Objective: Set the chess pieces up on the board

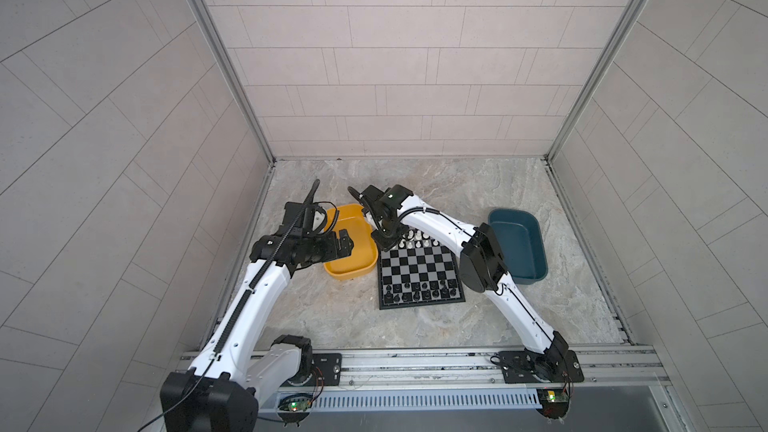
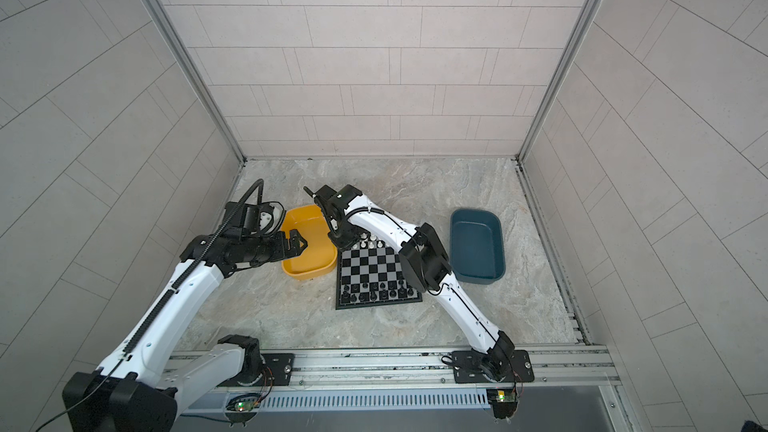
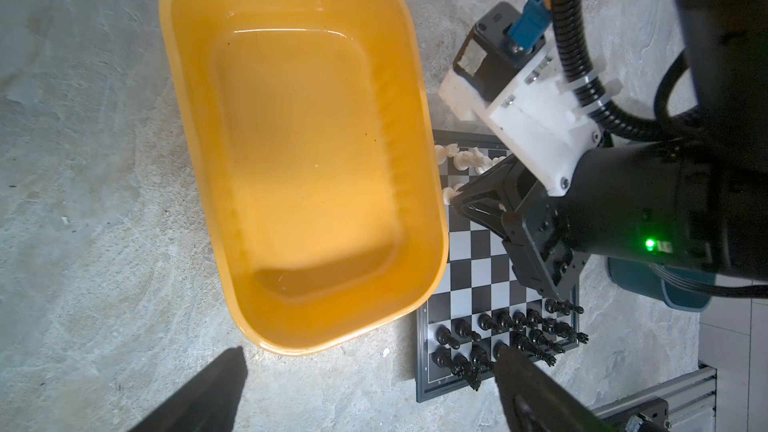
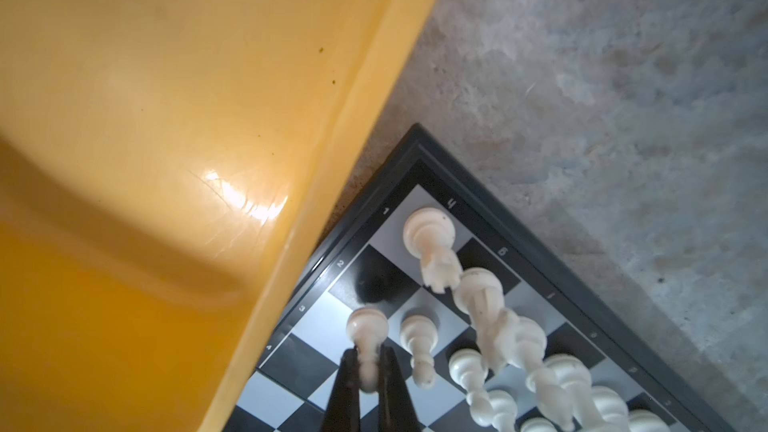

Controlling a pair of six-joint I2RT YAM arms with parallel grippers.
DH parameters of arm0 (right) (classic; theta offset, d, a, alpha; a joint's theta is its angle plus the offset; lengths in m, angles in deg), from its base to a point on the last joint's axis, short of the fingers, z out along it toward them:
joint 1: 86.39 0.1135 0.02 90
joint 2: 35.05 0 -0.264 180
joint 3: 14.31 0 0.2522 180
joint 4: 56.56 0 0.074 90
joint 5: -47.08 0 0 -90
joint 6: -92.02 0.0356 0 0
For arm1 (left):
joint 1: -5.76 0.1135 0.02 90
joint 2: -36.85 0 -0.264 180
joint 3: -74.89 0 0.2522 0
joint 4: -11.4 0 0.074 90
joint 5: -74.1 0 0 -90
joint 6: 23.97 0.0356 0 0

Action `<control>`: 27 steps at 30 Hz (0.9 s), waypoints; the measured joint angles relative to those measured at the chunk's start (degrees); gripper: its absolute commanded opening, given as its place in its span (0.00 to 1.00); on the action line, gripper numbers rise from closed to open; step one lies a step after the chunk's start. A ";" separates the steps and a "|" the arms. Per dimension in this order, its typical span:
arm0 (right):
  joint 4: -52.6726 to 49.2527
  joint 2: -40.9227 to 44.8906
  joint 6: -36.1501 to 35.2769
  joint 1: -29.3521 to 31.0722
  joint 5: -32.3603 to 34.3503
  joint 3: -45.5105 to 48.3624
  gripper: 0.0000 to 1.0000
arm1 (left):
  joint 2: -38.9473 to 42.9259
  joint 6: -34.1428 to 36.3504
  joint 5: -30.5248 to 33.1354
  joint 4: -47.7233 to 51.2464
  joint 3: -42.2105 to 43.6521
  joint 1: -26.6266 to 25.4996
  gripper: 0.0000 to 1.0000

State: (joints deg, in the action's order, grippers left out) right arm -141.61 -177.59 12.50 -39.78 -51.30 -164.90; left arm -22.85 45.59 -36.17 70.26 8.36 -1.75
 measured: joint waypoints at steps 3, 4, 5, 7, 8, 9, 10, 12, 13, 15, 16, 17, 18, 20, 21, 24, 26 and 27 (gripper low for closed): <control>0.33 -0.66 0.00 0.00 0.02 -0.11 0.00 | 0.00 -0.02 -0.02 0.00 0.00 0.00 1.00; 0.37 -0.83 -0.02 0.00 0.04 -0.13 0.00 | 0.00 0.00 -0.02 0.00 0.00 0.00 1.00; 0.52 -0.98 -0.04 0.00 0.02 -0.20 0.00 | 0.00 0.00 -0.02 0.00 0.00 0.00 1.00; 0.61 -1.05 -0.17 0.00 0.04 -0.31 0.00 | 0.00 0.00 -0.02 0.00 0.00 0.00 1.00; 0.63 -1.05 -0.20 0.00 0.04 -0.31 0.00 | 0.00 -0.02 -0.02 0.00 0.00 0.00 1.00; 0.61 -1.05 -0.17 0.00 0.04 -0.31 0.00 | 0.00 0.00 -0.02 0.00 0.00 0.00 1.00; 0.63 -1.05 -0.17 0.00 0.04 -0.31 0.00 | 0.00 0.00 -0.02 0.00 0.00 0.00 1.00; 0.63 -1.05 -0.22 0.00 0.04 -0.31 0.00 | 0.00 0.00 0.00 -0.02 0.00 0.00 1.00; 0.63 -1.07 -0.22 0.00 0.04 -0.31 0.00 | 0.00 0.00 0.00 -0.02 0.00 0.00 1.00; 0.68 -1.09 -0.20 0.00 0.07 -0.33 0.02 | 0.00 0.00 0.00 0.00 0.00 0.00 1.00; 0.72 -1.09 -0.22 0.00 0.07 -0.33 0.03 | 0.00 0.00 0.00 -0.02 0.00 0.00 1.00; 0.74 -1.09 -0.22 0.00 0.07 -0.33 0.04 | 0.00 -0.02 0.00 -0.02 0.00 0.00 1.00; 0.79 -1.09 -0.24 0.00 0.07 -0.33 0.06 | 0.00 0.00 0.00 -0.02 0.00 0.00 1.00; 0.85 -1.09 -0.33 0.00 0.04 -0.33 0.07 | 0.00 0.00 0.00 0.00 0.00 0.00 1.00; 0.94 -1.09 -0.44 0.00 0.04 -0.33 0.08 | 0.00 0.00 0.00 -0.02 0.00 0.00 1.00; 1.49 -1.14 -0.66 0.00 0.04 -0.33 0.10 | 0.00 0.00 0.00 -0.02 0.00 0.00 1.00; 1.84 -1.14 -0.87 -0.02 0.02 -0.33 0.13 | 0.00 -0.02 0.00 -0.02 0.00 0.00 1.00; 2.05 -1.16 -1.01 -0.02 0.02 -0.33 0.14 | 0.00 0.00 0.00 -0.02 0.00 0.00 1.00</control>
State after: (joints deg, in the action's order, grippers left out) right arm -139.55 -178.75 11.50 -39.80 -51.28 -165.23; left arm -22.85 45.59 -36.17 70.24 8.36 -1.75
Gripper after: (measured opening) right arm 0.124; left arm 0.999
